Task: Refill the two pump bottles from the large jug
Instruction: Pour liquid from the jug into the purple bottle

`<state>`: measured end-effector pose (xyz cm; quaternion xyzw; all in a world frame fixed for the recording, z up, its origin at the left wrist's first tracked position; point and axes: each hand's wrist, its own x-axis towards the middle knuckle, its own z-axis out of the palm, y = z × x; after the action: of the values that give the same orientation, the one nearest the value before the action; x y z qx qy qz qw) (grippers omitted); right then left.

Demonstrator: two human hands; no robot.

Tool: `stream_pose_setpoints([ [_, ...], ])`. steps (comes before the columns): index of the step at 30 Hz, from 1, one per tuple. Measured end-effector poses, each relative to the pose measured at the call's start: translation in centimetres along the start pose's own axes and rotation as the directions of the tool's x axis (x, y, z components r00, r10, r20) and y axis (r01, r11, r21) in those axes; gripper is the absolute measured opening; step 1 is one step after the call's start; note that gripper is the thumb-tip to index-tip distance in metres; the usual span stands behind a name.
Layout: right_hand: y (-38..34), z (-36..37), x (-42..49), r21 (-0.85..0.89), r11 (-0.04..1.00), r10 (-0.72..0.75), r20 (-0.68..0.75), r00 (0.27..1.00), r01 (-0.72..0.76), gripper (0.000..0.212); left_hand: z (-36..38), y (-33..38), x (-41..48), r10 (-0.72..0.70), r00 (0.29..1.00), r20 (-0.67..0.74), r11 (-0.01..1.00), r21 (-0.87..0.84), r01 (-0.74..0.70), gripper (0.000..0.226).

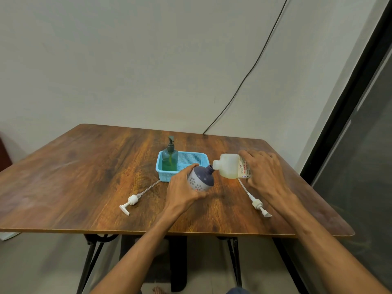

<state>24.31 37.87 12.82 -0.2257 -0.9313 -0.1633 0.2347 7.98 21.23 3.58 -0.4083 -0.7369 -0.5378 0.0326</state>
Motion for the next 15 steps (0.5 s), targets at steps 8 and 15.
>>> stream_pose_setpoints([
  [8,-0.2,-0.6,0.0,0.004,1.0,0.006,0.02,1.0,-0.006,0.067,0.0,-0.1,0.1,-0.006,1.0,0.004,1.0,-0.006,0.006,0.084],
  [15,-0.4,-1.1,0.1,0.012,1.0,0.008,0.033,0.999,-0.008,0.067,0.0,-0.1,0.1,-0.011,1.0,0.001,1.0,-0.003,0.011,0.085],
])
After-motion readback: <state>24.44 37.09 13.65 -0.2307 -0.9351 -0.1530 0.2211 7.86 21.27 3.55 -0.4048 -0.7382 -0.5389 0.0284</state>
